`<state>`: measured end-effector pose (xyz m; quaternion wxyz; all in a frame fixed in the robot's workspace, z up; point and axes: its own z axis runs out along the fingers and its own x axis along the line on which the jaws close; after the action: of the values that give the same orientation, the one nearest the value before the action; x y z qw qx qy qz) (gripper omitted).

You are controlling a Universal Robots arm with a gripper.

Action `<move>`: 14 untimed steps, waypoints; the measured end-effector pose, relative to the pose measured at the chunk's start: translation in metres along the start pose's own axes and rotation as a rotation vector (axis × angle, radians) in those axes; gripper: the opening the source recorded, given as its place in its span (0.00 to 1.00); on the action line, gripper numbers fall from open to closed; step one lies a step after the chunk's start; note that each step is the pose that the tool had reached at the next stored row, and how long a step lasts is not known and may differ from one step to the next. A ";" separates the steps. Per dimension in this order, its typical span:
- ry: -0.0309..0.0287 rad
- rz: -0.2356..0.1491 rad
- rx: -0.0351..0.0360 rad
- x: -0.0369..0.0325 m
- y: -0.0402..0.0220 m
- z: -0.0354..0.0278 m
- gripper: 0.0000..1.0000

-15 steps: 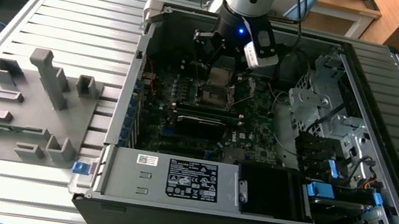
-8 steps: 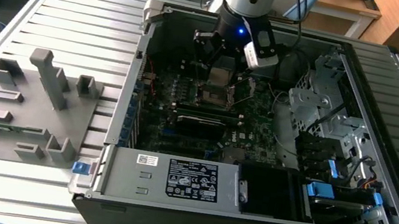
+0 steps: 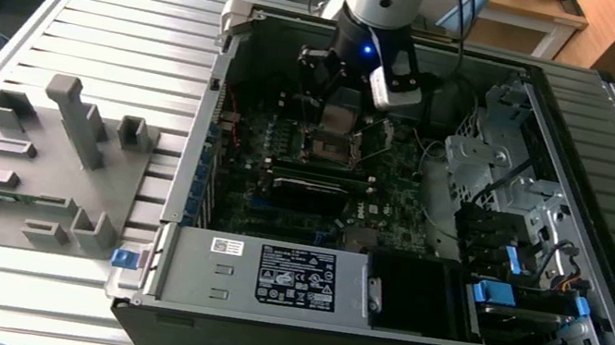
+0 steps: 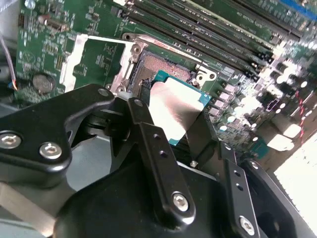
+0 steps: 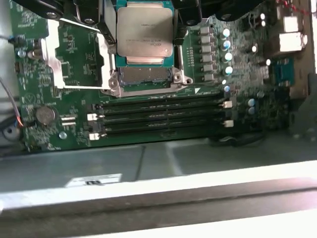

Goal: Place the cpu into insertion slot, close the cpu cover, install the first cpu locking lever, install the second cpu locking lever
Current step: 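Place the cpu into insertion slot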

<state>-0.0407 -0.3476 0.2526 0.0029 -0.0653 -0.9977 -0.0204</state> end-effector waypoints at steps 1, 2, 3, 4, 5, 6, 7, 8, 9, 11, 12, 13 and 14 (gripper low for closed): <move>-0.0007 0.018 -0.0002 0.0000 0.0000 0.0006 0.54; -0.0014 0.036 -0.0003 0.0000 0.0000 0.0011 0.54; -0.0022 0.054 -0.0004 0.0000 -0.0001 0.0017 0.54; -0.0029 0.072 -0.0006 0.0000 -0.0001 0.0023 0.54; -0.0037 0.091 -0.0008 0.0000 -0.0001 0.0029 0.54; -0.0044 0.109 -0.0009 0.0000 -0.0001 0.0035 0.54; -0.0051 0.127 -0.0011 0.0000 -0.0002 0.0041 0.54; -0.0058 0.145 -0.0012 0.0000 -0.0002 0.0046 0.54; -0.0065 0.163 -0.0012 0.0000 -0.0002 0.0048 0.54; -0.0070 0.175 -0.0013 -0.0001 -0.0002 0.0048 0.54; -0.0072 0.179 -0.0015 0.0000 -0.0002 0.0048 0.54; -0.0073 0.183 -0.0015 -0.0001 -0.0002 0.0048 0.54; -0.0073 0.183 -0.0015 0.0000 -0.0002 0.0048 0.54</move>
<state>-0.0407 -0.3476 0.2478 0.0011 -0.1561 -0.9875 -0.0205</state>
